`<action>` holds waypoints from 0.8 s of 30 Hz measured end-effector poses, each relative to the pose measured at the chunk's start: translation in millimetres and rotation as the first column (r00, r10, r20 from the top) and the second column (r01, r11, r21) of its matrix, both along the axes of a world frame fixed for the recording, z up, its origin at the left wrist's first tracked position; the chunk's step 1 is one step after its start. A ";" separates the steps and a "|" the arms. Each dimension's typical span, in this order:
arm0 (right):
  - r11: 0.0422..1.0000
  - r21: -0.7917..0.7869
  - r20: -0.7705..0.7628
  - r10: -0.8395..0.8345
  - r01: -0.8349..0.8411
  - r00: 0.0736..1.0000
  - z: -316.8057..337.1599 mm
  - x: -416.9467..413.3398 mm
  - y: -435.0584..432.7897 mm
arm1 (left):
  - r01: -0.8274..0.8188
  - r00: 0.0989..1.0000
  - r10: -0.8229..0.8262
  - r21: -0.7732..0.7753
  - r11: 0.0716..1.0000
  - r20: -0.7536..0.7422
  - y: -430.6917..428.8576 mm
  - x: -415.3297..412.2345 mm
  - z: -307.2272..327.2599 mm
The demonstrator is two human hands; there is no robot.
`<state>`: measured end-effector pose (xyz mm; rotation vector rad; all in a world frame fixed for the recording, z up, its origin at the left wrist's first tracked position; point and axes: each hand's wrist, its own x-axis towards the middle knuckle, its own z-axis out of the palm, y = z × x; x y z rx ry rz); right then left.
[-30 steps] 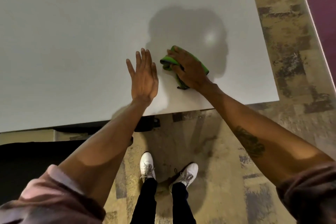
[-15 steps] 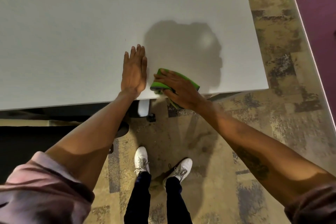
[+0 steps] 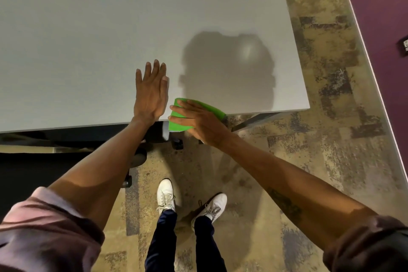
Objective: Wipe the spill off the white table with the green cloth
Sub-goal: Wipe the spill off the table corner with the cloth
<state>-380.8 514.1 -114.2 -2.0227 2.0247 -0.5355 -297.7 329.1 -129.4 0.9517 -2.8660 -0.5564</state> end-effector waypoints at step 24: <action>0.997 0.057 -0.200 0.057 -0.047 0.978 -4.1 -44.1 46.7 | -0.051 0.999 0.050 0.045 0.998 0.013 11.4 2.6 -2.7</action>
